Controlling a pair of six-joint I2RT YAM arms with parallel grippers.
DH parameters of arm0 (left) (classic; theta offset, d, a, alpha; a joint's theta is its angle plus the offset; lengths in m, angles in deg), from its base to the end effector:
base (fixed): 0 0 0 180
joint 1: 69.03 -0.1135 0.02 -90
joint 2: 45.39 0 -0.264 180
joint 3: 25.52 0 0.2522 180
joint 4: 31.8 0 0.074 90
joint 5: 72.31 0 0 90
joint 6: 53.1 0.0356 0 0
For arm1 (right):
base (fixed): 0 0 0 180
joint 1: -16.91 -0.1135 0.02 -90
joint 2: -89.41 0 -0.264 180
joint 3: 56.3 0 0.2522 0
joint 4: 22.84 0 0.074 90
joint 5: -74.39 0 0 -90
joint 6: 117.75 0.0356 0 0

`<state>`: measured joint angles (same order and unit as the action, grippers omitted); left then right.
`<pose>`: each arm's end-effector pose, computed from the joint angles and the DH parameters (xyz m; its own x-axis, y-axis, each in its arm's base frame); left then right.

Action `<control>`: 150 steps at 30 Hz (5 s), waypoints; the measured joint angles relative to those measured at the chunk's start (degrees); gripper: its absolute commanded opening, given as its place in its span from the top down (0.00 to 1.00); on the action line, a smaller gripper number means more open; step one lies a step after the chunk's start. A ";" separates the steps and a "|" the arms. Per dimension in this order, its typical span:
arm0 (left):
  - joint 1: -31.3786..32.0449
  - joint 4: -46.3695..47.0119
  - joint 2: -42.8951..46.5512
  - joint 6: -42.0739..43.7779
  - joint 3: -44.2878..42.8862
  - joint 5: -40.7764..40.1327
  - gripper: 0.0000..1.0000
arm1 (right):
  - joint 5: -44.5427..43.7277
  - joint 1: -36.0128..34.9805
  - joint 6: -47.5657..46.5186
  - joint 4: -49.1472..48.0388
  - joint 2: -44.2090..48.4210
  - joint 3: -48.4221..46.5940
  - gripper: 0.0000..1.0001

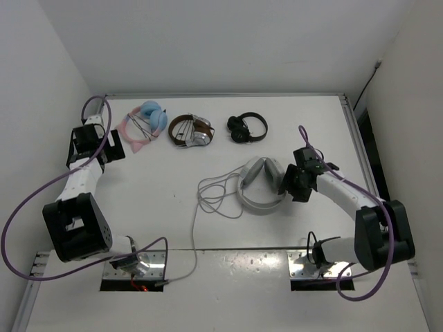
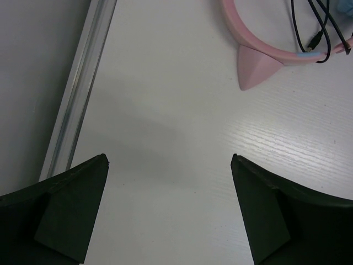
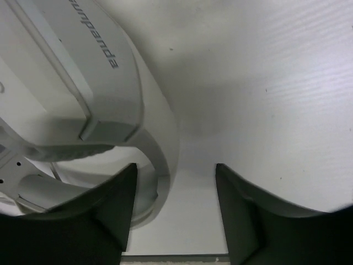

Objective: Wrap the headphones

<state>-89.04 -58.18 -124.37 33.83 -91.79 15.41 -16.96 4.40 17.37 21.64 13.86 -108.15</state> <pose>0.2820 0.1042 0.2481 -0.5718 -0.2652 -0.7764 -0.4021 0.9154 -0.0165 0.2206 0.0481 0.1660 -0.7869 0.5510 -0.2778 0.4954 0.8325 0.2479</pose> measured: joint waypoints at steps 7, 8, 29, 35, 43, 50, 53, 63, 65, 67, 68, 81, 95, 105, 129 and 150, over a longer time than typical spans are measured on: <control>-1.01 0.31 0.00 0.00 0.15 0.57 0.01 | -0.85 0.02 -0.46 -0.83 -5.35 -2.69 0.66; -1.11 0.28 0.00 0.02 0.26 0.76 0.01 | -1.09 0.15 -0.98 -0.92 -5.68 -3.06 0.67; -1.49 0.04 -1.70 6.12 0.13 14.58 0.01 | 2.40 2.27 -48.74 -7.56 -7.78 -12.37 1.00; -1.49 -0.68 -4.74 7.39 -1.11 18.80 0.01 | 12.17 7.28 -72.67 -9.66 -11.96 -13.22 1.00; -1.49 -1.99 -5.18 10.08 -1.36 26.62 0.01 | 23.37 12.37 -99.36 -14.36 -21.11 -17.27 1.00; -1.49 -3.56 -5.60 11.56 -2.29 30.38 0.01 | 26.47 10.86 -111.69 -18.82 -29.92 -26.71 0.59; -1.49 -4.07 -5.60 11.93 -2.40 30.91 0.01 | 26.80 9.70 -113.94 -19.87 -32.76 -30.77 0.39; -1.70 -4.92 -5.62 11.65 -3.41 30.47 0.01 | 20.90 9.64 -98.09 -23.21 -23.69 -28.33 0.28; -1.84 -4.63 -5.55 10.78 -3.48 29.24 0.01 | 17.09 10.08 -90.60 -23.45 -18.91 -28.20 0.12; -1.86 -3.78 -5.16 8.09 -3.48 26.80 0.01 | 11.67 9.97 -83.14 -23.82 -13.60 -28.20 0.00; -1.81 -3.08 -4.81 6.25 -3.48 24.61 0.01 | 8.79 9.46 -80.06 -24.04 -11.54 -28.20 0.01; -1.66 -1.92 -0.42 -3.63 -4.22 11.63 0.01 | 7.56 9.70 -51.80 -5.73 -11.72 -25.33 0.00; -1.66 -1.70 2.40 -0.55 -3.02 15.39 0.01 | 10.45 14.75 -41.99 -1.92 -21.14 -21.46 0.00; -1.66 -2.36 0.55 -0.11 -3.02 15.26 0.01 | 7.32 15.56 -38.62 -5.01 -27.65 -22.53 0.14; -1.66 -2.49 -1.95 2.82 -2.32 14.40 0.01 | 3.87 14.64 -33.20 -15.52 -29.99 -20.50 0.92; -1.66 -2.38 -1.97 5.86 -0.76 16.04 0.01 | 1.88 12.00 -34.25 -14.88 -28.35 -20.74 0.56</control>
<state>-90.71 -60.57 -126.34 39.69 -92.55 31.45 -15.08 16.40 -16.88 6.75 -14.49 -128.89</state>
